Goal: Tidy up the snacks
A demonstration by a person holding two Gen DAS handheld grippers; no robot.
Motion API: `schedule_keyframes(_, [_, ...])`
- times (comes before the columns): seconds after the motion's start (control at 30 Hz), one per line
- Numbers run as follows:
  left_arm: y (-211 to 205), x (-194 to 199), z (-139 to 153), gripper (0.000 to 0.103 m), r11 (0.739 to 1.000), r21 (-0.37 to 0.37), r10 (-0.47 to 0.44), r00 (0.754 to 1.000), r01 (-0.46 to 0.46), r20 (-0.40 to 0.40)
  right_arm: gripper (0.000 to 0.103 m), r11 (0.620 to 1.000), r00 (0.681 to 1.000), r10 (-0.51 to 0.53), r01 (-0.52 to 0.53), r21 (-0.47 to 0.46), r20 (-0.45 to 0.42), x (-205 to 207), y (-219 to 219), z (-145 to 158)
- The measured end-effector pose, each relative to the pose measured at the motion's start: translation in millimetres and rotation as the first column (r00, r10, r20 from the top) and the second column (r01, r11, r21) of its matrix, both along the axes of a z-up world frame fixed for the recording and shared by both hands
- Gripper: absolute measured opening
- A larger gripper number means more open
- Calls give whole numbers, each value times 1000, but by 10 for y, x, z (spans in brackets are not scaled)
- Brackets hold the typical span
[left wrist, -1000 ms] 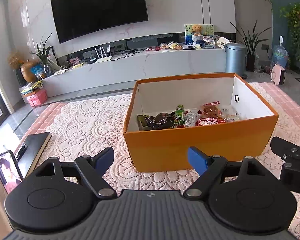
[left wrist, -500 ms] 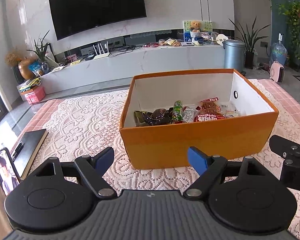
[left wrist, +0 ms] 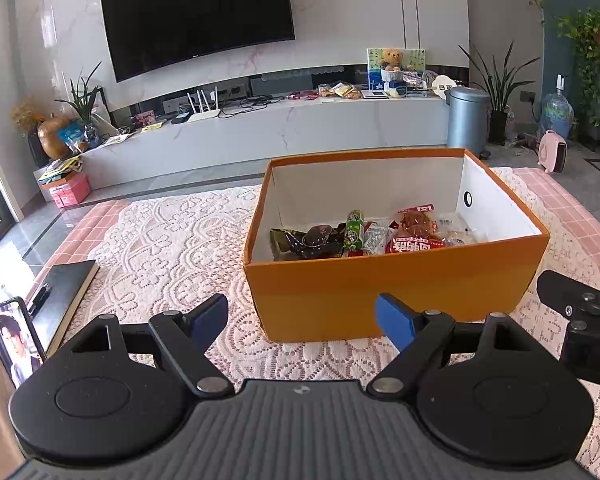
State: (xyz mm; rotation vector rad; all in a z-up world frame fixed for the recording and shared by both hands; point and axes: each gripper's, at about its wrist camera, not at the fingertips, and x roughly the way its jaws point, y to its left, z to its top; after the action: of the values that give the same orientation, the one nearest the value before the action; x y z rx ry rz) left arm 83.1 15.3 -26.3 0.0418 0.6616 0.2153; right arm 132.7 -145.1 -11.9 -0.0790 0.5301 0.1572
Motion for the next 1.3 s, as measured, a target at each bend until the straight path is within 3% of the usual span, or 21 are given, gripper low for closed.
schedule_keyframes(1.3, [-14, -29, 18, 98, 1000, -14, 12, 1000, -12, 1, 100, 1000, 1000, 13, -13, -9, 13, -64, 2, 50])
